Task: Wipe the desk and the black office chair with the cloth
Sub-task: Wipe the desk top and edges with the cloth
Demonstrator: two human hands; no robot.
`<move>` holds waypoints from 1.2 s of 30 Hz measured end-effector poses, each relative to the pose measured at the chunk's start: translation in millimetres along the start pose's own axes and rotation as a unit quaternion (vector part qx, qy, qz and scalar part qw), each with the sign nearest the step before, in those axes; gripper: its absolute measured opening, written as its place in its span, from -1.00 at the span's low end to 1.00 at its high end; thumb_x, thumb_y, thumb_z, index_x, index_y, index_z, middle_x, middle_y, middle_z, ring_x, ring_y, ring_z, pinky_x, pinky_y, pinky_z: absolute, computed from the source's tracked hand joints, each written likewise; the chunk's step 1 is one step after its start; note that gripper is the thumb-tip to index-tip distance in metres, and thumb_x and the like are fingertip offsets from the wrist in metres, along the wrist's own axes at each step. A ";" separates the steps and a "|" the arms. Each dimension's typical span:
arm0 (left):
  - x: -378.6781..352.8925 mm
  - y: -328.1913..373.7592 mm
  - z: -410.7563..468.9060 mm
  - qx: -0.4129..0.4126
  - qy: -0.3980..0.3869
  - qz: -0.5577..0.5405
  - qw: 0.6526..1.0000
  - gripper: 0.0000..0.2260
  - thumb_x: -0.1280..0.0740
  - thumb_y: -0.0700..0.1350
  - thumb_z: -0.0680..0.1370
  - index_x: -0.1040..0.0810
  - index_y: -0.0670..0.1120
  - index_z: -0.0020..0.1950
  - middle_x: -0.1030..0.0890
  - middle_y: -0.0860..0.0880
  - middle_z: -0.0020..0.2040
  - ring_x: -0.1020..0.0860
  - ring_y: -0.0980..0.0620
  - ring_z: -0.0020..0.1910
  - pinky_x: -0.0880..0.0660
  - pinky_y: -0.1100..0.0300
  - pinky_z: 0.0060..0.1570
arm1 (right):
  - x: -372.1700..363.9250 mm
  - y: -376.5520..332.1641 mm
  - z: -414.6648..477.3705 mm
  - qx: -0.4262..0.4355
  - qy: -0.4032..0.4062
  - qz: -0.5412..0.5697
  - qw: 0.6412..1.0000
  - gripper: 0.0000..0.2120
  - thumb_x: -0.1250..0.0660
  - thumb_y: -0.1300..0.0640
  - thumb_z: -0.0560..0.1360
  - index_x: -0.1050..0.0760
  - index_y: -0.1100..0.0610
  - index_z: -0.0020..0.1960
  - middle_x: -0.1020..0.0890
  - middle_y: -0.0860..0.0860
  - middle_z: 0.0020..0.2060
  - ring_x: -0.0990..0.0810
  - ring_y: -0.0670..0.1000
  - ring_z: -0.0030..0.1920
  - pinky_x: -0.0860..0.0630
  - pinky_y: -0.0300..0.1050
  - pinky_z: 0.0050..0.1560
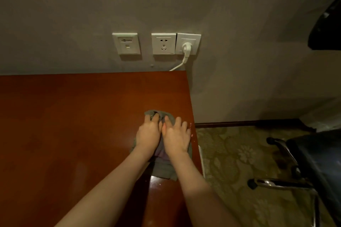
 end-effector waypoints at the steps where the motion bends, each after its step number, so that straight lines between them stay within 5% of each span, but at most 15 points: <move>1: -3.8 9.6 2.4 -0.009 -0.006 0.011 1.000 -0.64 -0.08 -0.02 0.65 -0.35 -0.12 0.40 -0.38 -0.18 0.32 -0.54 -0.25 0.08 -0.46 -0.02 -0.02 | 5.5 9.5 1.9 -0.015 0.009 0.000 1.000 -0.77 -0.37 -0.01 0.35 -0.68 -0.03 -0.03 -0.58 0.08 -0.28 -0.55 0.13 -0.34 -0.46 -0.07 -0.45; 4: -17.0 36.7 7.0 -0.056 -0.015 0.049 0.997 -0.63 -0.05 -0.01 0.65 -0.31 -0.10 0.42 -0.38 -0.15 0.31 -0.55 -0.20 0.06 -0.48 0.02 -0.06 | 12.3 35.0 3.7 -0.046 -0.018 0.020 0.999 -0.68 -0.23 0.06 0.52 -0.55 0.03 0.24 -0.56 0.17 -0.04 -0.53 0.23 -0.09 -0.49 0.07 -0.20; 7: -30.0 60.6 7.9 -0.088 -0.029 0.050 0.994 -0.63 -0.06 -0.02 0.65 -0.30 -0.12 0.43 -0.39 -0.17 0.30 -0.56 -0.19 0.05 -0.49 0.04 -0.08 | 12.4 62.3 0.7 -0.078 0.019 0.048 0.996 -0.64 -0.34 0.10 0.50 -0.50 0.06 0.30 -0.54 0.25 0.04 -0.52 0.29 -0.04 -0.49 0.12 -0.13; 11: -49.6 106.2 9.4 -0.157 -0.079 0.087 0.981 -0.67 -0.08 -0.08 0.64 -0.33 -0.12 0.40 -0.38 -0.18 0.27 -0.54 -0.18 0.06 -0.50 0.02 -0.10 | 8.3 108.5 -0.7 -0.163 -0.062 0.069 0.982 -0.63 -0.03 0.04 0.64 -0.33 0.01 0.42 -0.38 0.14 0.27 -0.35 0.16 0.26 -0.40 0.00 0.14; 16: -55.9 140.5 1.7 -0.174 -0.137 0.049 0.974 -0.64 -0.07 -0.09 0.65 -0.29 -0.15 0.42 -0.36 -0.21 0.30 -0.50 -0.23 0.15 -0.47 -0.02 -0.01 | 18.9 143.5 -5.7 -0.188 -0.035 0.086 0.978 -0.65 -0.04 0.05 0.64 -0.37 0.04 0.39 -0.39 0.18 0.24 -0.37 0.19 0.25 -0.38 0.00 0.16; 21: -28.0 106.7 15.2 -0.109 -0.106 -0.097 0.984 -0.65 -0.14 -0.06 0.62 -0.39 -0.11 0.39 -0.40 -0.20 0.35 -0.44 -0.23 0.26 -0.38 0.03 0.19 | 36.5 114.9 4.1 -0.143 -0.014 0.156 0.977 -0.64 -0.12 0.02 0.61 -0.41 0.01 0.38 -0.46 0.22 0.18 -0.46 0.23 0.18 -0.40 0.02 0.15; 25: 6.4 81.9 19.7 -0.099 -0.073 -0.132 0.984 -0.67 -0.17 -0.04 0.61 -0.46 -0.10 0.34 -0.50 -0.19 0.27 -0.44 -0.17 0.26 -0.35 0.12 0.13 | 60.3 91.3 8.8 -0.097 -0.006 0.258 0.961 -0.67 -0.14 0.07 0.62 -0.46 0.06 0.35 -0.52 0.24 0.11 -0.52 0.22 0.12 -0.40 -0.04 0.12; 31: 45.8 50.9 -1.0 -0.039 -0.041 -0.212 0.976 -0.66 -0.13 0.03 0.63 -0.47 -0.04 0.34 -0.51 -0.12 0.30 -0.46 -0.15 0.26 -0.40 0.09 0.12 | 82.5 46.5 -0.8 -0.116 -0.022 0.485 0.866 -0.72 -0.18 0.18 0.59 -0.54 0.18 0.24 -0.59 0.13 0.18 -0.53 0.07 0.18 -0.44 -0.05 0.24; 36: 67.9 13.5 -42.6 0.011 0.005 -0.253 0.967 -0.69 -0.13 0.01 0.63 -0.52 -0.06 0.27 -0.59 -0.14 0.17 -0.52 -0.16 0.14 -0.43 0.09 0.00 | 82.0 6.6 -33.5 -0.122 -0.088 0.586 0.796 -0.72 -0.15 0.24 0.60 -0.51 0.24 0.26 -0.58 0.19 0.17 -0.55 0.12 0.17 -0.49 -0.06 0.11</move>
Point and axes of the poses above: each hand's wrist, its own z-axis towards the middle knuckle, its own x-axis out of the back of the hand, y = z × x, the point moved 1 cm from there along z, towards the middle knuckle
